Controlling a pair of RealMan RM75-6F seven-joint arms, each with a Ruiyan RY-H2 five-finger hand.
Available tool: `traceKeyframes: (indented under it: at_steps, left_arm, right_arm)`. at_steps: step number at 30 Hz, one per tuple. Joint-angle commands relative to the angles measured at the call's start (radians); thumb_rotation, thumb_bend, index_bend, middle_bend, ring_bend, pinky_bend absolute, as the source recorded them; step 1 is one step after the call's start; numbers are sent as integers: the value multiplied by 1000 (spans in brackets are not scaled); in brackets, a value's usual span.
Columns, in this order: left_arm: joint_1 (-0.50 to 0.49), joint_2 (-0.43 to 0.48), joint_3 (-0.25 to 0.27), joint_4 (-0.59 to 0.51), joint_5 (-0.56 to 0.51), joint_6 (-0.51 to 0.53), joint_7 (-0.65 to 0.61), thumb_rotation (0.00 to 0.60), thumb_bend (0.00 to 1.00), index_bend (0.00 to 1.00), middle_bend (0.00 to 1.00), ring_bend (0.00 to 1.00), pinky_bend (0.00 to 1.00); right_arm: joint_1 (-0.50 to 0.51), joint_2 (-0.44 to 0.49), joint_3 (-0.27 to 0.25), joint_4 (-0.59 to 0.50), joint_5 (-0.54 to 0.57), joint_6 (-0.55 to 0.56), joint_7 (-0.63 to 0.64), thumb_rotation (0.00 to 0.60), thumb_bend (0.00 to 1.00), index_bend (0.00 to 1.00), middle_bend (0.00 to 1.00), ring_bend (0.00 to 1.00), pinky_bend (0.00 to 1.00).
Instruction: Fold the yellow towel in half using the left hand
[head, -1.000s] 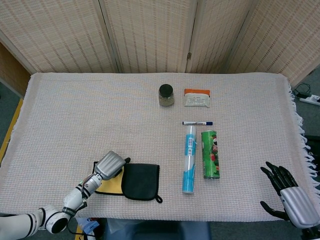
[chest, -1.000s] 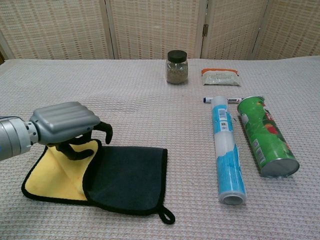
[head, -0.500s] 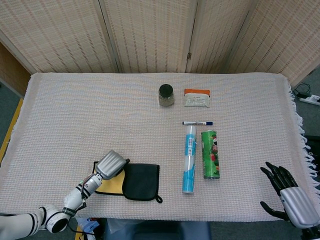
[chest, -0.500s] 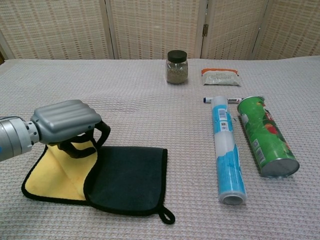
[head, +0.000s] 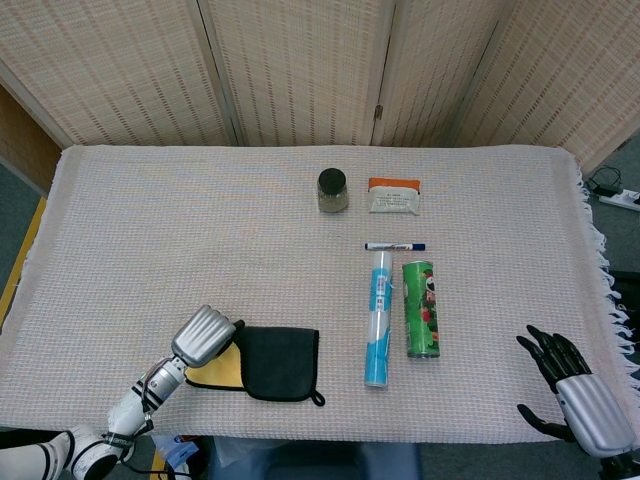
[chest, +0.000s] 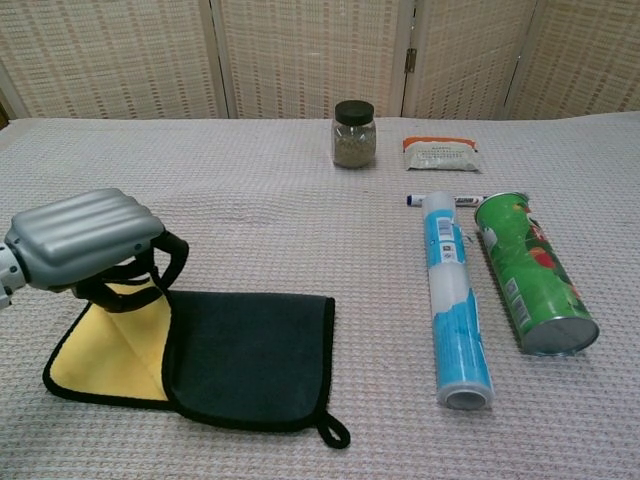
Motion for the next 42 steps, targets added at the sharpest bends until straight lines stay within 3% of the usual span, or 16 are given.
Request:
traceKeyframes:
  at_steps: [1,9,20,42]
  left_arm:
    - [50,15,27,-17,6,52,-22,600,469,695,1000,1000,1000]
    - [136,20,82,-6,69,158,-63,600,468,703,1000,1000,1000]
    - [193,19,133,-39,144,201,-54,600,469,705,1000,1000,1000]
    - [272,41,115,35,127,236,-121,600,469,708,1000,1000,1000]
  right_arm:
    - [1,-2,-2,-1,-7,-1,-4,600,310,0,0,0,0]
    - [6,-11,-7,-5,-17,-11,-20,600,310,0,0,0,0]
    - [-1,-16,-15,-5,-36,2,-33,600,310,0,0,0,0]
    - [7,-26,-19,-11,-29,-24,-59,600,310,0,0,0,0]
